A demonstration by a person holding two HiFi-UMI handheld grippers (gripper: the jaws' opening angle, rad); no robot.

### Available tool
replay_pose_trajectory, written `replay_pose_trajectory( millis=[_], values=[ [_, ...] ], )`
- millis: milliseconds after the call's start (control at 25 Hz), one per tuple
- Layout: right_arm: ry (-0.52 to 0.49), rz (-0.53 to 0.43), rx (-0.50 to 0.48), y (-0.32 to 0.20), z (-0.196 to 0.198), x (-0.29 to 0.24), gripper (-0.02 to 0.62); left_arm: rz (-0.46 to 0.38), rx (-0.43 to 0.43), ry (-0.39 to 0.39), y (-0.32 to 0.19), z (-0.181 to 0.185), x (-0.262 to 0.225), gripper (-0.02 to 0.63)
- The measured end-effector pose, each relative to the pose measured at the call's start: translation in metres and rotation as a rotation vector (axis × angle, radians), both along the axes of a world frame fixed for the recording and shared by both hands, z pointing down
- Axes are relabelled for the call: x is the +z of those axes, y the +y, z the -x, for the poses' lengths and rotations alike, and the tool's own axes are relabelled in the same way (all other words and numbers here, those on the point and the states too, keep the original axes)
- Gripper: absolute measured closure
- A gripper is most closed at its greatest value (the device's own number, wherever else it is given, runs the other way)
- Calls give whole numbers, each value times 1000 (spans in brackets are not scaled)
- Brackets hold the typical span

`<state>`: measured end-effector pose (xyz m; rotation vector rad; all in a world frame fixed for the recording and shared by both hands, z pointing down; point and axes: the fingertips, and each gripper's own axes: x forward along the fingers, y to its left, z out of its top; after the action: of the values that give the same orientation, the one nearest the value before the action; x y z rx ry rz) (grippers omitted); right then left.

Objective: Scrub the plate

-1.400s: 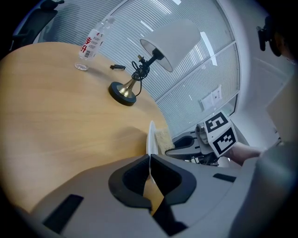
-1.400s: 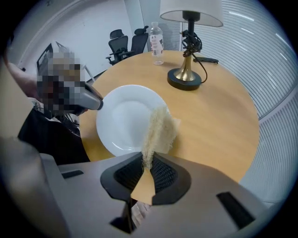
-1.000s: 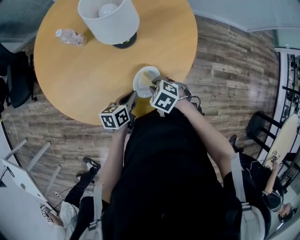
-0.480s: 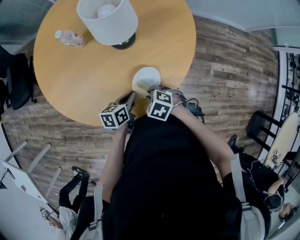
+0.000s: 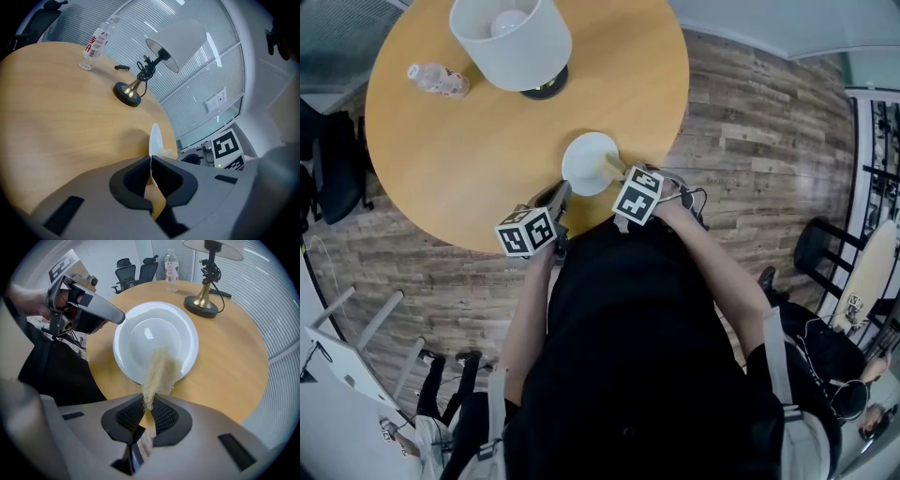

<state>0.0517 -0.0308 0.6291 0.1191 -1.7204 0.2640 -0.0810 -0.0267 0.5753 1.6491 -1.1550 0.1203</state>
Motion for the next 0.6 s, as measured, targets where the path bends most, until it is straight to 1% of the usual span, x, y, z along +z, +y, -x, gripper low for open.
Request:
replay_pose_trajectory(
  millis=[200, 600],
  values=[
    [-10, 0, -3, 2, 7, -4, 549, -11, 16, 4, 0, -2, -2, 583],
    [-160, -27, -78, 8, 69, -37, 549, -36, 39, -12, 1, -3, -5, 583]
  ],
)
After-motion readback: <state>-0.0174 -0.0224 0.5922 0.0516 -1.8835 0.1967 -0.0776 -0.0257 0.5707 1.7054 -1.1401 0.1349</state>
